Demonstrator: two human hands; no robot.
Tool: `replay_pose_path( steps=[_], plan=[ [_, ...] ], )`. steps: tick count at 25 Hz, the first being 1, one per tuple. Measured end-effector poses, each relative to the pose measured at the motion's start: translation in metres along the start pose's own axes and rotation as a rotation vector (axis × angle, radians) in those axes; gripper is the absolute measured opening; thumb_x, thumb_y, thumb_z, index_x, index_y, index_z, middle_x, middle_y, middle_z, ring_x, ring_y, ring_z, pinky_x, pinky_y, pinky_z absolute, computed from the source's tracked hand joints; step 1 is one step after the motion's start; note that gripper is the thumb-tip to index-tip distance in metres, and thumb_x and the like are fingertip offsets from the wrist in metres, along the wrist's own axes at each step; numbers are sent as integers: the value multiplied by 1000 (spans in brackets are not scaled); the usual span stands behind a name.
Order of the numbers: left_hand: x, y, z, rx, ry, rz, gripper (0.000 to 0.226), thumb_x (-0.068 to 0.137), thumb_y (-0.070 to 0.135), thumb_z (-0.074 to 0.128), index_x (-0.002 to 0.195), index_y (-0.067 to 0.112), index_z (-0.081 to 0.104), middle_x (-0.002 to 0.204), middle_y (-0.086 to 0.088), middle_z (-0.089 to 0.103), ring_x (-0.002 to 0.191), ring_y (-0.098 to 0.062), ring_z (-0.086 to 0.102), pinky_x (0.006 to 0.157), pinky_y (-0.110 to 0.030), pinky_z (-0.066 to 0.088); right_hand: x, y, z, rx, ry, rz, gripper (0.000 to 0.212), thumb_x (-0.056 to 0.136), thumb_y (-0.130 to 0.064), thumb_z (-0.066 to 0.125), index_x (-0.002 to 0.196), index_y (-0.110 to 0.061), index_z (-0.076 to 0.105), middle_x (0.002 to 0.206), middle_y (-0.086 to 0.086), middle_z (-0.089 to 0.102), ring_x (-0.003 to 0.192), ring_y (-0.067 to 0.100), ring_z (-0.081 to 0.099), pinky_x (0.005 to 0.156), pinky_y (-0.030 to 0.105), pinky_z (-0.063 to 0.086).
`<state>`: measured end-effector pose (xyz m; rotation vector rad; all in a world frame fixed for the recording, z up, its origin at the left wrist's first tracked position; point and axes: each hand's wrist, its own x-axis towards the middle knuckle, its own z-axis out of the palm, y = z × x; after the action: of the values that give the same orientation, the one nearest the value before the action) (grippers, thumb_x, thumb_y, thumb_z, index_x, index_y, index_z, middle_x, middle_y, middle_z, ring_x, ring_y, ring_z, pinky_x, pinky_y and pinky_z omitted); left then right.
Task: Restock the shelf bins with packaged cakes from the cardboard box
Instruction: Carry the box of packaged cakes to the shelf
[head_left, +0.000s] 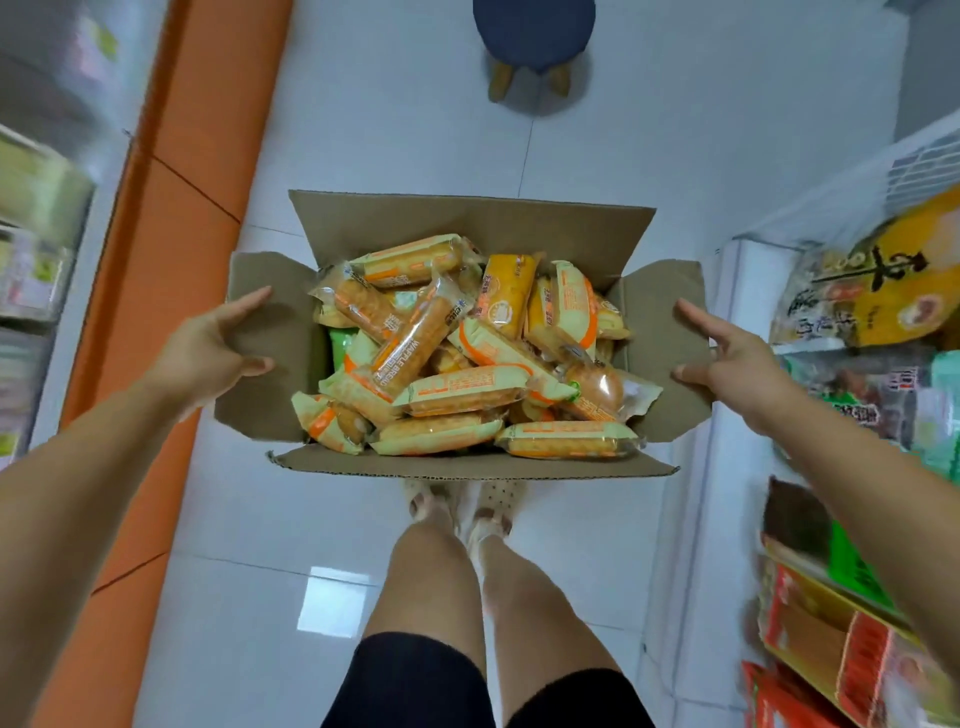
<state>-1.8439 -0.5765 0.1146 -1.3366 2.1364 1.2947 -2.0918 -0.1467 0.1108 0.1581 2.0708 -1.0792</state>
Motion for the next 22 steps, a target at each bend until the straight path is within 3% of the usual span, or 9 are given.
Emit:
replay_pose_path(
  steps=[9, 13, 16, 18, 20, 22],
  plan=[
    [159, 133, -55, -88, -23, -29, 81, 81, -14, 68, 138, 40, 47, 126, -1, 57, 108, -19, 56, 94, -33, 46, 164, -163, -31, -48, -22, -27, 78, 82, 12, 62, 139, -39, 47, 138, -9, 51, 107, 13, 61, 86, 31, 54],
    [225, 200, -75, -67, 13, -31, 81, 81, -13, 68, 140, 38, 47, 126, 1, 56, 108, -17, 55, 96, -32, 44, 241, -230, -48, -64, -49, -14, 78, 84, 12, 62, 140, -39, 46, 139, -3, 49, 112, 21, 60, 81, 30, 58],
    [266, 239, -87, -67, 54, -55, 83, 81, -10, 70, 124, 57, 48, 129, 1, 56, 109, -20, 56, 99, -37, 47, 302, -292, -61, -79, -92, -19, 77, 85, 12, 61, 141, -38, 45, 138, -1, 48, 110, 24, 59, 71, 23, 60],
    [293, 258, -90, -88, 61, -81, 84, 80, -9, 72, 111, 65, 47, 134, -2, 55, 113, -25, 57, 101, -44, 48, 341, -325, -69, -134, -109, -42, 77, 85, 12, 60, 142, -38, 44, 140, -1, 46, 111, 23, 58, 75, 26, 59],
    [318, 273, -93, -129, 72, -123, 84, 80, -8, 72, 112, 66, 48, 137, -3, 54, 117, -27, 57, 102, -47, 48, 379, -360, -74, -182, -132, -54, 77, 85, 11, 61, 141, -39, 45, 144, 0, 42, 119, 26, 52, 84, 34, 57],
    [335, 288, -93, -155, 73, -145, 84, 80, -6, 73, 115, 66, 49, 138, -3, 55, 117, -28, 57, 101, -48, 49, 411, -395, -79, -216, -143, -60, 77, 85, 11, 61, 141, -40, 46, 146, 1, 40, 121, 26, 50, 81, 33, 56]
  ],
)
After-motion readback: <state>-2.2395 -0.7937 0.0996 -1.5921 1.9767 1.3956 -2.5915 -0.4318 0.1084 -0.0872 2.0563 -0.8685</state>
